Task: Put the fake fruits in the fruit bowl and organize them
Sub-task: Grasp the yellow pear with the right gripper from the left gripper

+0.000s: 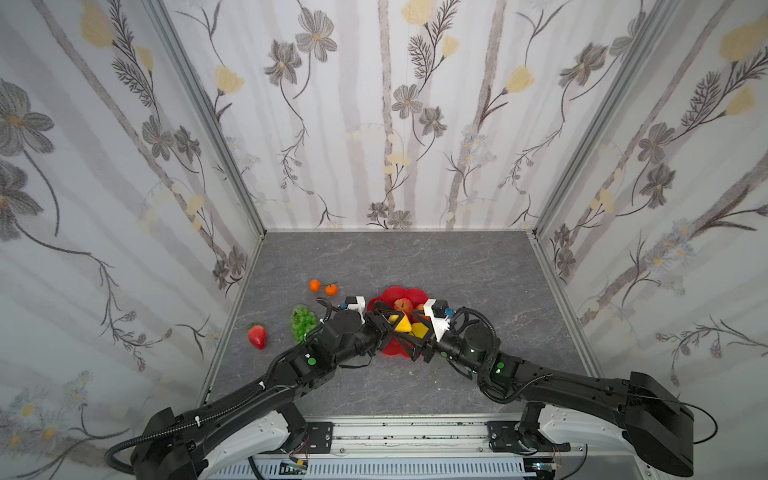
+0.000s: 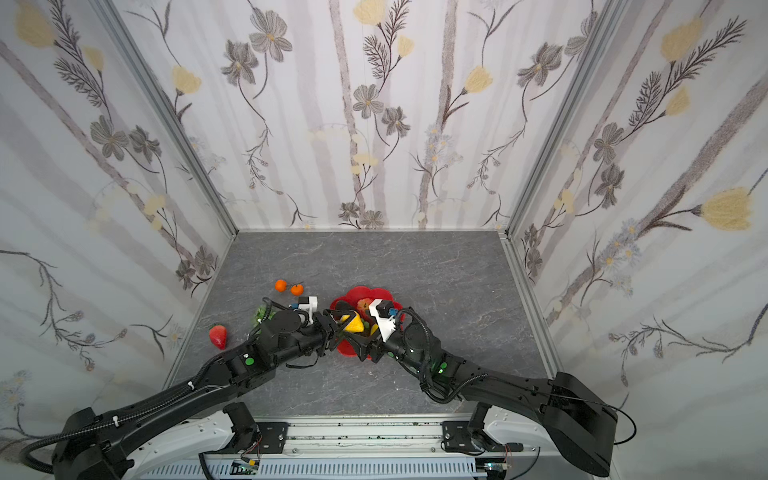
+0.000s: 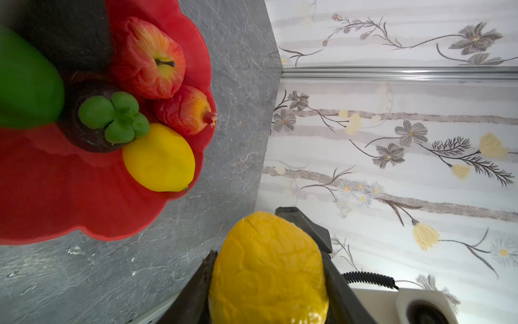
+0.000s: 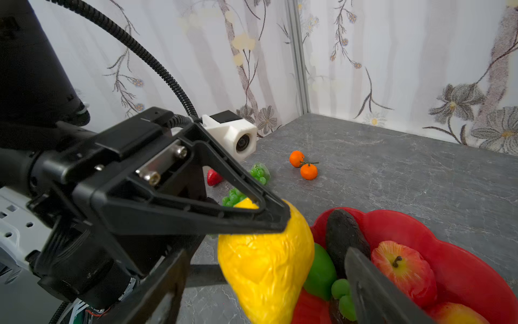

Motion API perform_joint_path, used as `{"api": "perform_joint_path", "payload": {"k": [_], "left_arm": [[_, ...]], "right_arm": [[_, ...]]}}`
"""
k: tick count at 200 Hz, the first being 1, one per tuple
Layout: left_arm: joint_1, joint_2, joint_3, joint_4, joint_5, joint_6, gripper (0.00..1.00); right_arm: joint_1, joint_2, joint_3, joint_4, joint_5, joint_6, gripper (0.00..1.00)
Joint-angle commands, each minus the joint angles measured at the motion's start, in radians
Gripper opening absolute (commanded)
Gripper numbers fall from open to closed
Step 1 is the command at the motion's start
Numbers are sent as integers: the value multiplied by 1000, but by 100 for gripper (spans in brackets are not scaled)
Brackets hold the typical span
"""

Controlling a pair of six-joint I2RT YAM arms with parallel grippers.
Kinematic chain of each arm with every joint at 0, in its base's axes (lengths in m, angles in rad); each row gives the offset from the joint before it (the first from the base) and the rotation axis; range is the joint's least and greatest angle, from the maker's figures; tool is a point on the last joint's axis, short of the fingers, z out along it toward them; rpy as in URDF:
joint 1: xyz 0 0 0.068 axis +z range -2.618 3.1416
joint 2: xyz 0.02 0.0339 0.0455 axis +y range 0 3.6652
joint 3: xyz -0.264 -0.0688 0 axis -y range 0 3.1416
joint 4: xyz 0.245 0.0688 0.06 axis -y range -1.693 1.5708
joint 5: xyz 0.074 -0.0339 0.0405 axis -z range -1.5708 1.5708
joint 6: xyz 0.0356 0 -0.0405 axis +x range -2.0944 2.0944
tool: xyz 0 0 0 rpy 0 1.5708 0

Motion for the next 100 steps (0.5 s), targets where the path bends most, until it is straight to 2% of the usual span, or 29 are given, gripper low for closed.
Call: {"api": "perform_joint_path", "payload": {"k": [1,19,49,100], "left_arm": [[-8,-3,10,36,-30,-7,51],[-15,2,13,34,-31,-5,50],[-21,8,8,37,-30,-8,50],[-21,1,6,20,-40,-1,51]], "right_arm": [[1,15,2,40,-26,-7,81],[1,22,6,42,-43,-8,76],[0,32,24,29,-75,-19,61],[2,44,38,23,-82,-19,45]]}}
